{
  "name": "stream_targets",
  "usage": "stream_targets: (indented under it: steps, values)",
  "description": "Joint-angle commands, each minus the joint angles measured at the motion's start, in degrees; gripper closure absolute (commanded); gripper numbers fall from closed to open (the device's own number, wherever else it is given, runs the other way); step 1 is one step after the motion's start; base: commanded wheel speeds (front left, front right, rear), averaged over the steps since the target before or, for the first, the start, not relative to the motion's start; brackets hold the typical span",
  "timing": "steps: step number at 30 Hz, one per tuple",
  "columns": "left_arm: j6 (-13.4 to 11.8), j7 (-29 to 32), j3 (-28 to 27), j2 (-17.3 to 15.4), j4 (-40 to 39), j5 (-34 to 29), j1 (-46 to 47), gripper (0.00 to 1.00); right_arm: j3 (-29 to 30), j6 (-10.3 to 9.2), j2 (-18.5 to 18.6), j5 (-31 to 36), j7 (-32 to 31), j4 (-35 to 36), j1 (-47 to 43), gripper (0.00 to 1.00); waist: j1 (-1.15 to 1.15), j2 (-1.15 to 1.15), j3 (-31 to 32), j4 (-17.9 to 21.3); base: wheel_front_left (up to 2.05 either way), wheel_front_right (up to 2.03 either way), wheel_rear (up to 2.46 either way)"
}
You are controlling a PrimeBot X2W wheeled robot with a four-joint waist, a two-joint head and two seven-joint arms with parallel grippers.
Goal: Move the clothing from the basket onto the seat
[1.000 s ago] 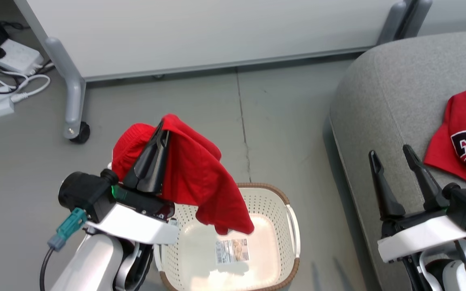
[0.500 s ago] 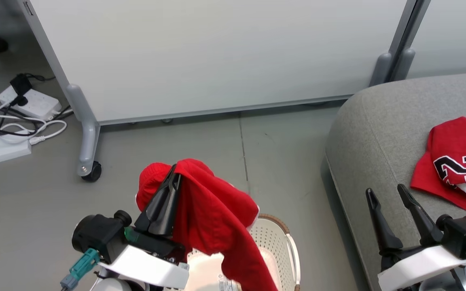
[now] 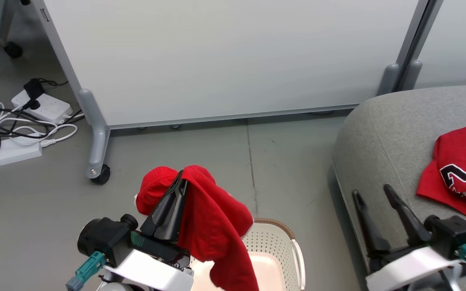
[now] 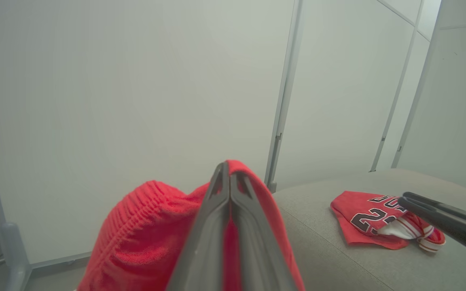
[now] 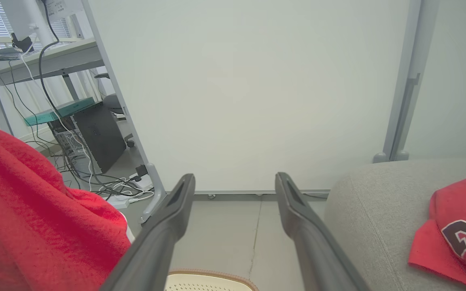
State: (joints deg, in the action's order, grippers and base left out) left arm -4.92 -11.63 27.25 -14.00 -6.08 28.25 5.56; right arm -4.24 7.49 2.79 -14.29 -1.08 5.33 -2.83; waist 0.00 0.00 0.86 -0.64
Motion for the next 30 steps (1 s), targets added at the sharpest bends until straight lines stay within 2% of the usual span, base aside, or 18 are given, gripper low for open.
stream_targets:
  steps: [1, 4, 5, 12, 20, 27, 28, 29, 30]
  values:
    - [0.24, -0.25, 0.07, -0.24, -0.24, 0.06, 0.8, 1.0, -1.44, 0.01, 0.25, -0.09, -0.14, 0.84, 1.28, 0.0, 0.0, 0.0, 0.02, -0.39, 0.0, 0.0, 0.0]
    - [0.52, -0.33, 0.37, -0.31, -0.17, -0.17, 1.44, 1.0, -7.38, 0.01, 0.24, -0.94, -0.94, 1.63, 3.21, 0.0, 0.0, 0.0, -0.14, -1.15, 0.0, 0.0, 0.0]
    - [0.52, -0.33, 0.37, -0.31, -0.17, -0.17, 1.44, 1.0, -7.38, 0.01, 0.24, -0.94, -0.94, 1.63, 3.21, 0.0, 0.0, 0.0, -0.14, -1.15, 0.0, 0.0, 0.0]
    - [0.82, -0.64, 0.78, -0.12, 0.1, -0.32, 2.36, 1.0, -22.35, 0.01, 0.27, -4.92, -1.52, -1.04, 8.46, 0.0, 0.0, 0.0, -0.43, -2.04, 0.0, 0.0, 0.0]
    - [1.29, -0.77, 1.71, 0.34, 0.15, -0.41, 3.24, 1.0, -34.39, 0.01, 0.28, -9.8, 0.59, -10.74, 15.4, 0.0, 0.0, 0.0, -0.79, -3.04, 0.0, 0.0, 0.0]
    - [1.83, -0.88, 2.89, 0.96, 0.5, -0.3, 3.41, 1.0, -39.82, 0.01, 0.28, -14.1, 3.33, -19.84, 21.66, 0.0, 0.0, 0.0, -0.96, -3.92, 0.0, 0.0, 0.0]
    - [1.92, -0.88, 3.07, 1.04, 0.57, -0.28, 3.46, 1.0, -40.27, 0.01, 0.26, -14.8, 3.85, -20.83, 22.3, 0.46, 0.0, 0.0, -0.99, -4.05, 0.0, 0.0, 0.0]
    - [1.85, -0.88, 3.23, 1.12, 0.64, -0.21, 3.52, 1.0, -40.66, 0.01, 0.26, -15.05, 4.27, -21.79, 23.01, 0.81, 0.0, 0.0, -1.02, -4.16, 0.0, 0.0, 0.0]
    - [1.88, -0.88, 3.35, 1.17, 0.73, -0.14, 3.61, 1.0, -41.49, 0.01, 0.24, -15.84, 4.5, -22.51, 23.56, 1.0, 0.0, 0.0, -1.02, -4.29, 0.0, 0.0, 0.0]
